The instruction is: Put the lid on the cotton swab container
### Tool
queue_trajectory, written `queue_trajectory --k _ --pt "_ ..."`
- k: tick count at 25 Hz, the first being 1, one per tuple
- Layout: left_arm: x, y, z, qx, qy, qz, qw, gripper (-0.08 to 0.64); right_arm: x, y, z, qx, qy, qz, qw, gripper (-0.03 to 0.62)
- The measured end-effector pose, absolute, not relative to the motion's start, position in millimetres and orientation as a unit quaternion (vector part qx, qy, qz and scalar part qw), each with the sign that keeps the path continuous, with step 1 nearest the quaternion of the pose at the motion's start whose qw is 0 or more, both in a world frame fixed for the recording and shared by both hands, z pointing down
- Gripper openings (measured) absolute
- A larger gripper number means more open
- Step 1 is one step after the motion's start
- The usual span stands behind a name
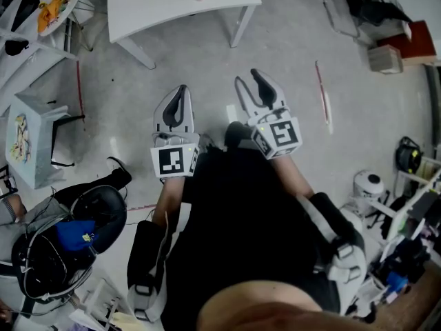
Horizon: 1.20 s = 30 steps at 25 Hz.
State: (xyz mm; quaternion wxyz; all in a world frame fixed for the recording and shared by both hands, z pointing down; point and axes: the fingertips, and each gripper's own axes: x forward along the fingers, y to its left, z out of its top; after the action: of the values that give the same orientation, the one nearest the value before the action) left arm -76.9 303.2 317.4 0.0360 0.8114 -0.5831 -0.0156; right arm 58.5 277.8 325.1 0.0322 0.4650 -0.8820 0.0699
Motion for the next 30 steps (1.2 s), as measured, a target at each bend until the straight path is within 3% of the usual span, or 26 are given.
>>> queue_trajectory --k 13,30 --pt "-50.1 263.7 319.5 0.809 -0.587 -0.014 0.031 0.006 89.5 230.0 330.8 0.462 -0.885 0.056 0.025 0.141" --pt "9.7 57.7 314.8 0.801 -0.598 0.013 0.023 0.006 118.6 20.6 328.8 0.401 -0.915 0.044 0.028 0.141"
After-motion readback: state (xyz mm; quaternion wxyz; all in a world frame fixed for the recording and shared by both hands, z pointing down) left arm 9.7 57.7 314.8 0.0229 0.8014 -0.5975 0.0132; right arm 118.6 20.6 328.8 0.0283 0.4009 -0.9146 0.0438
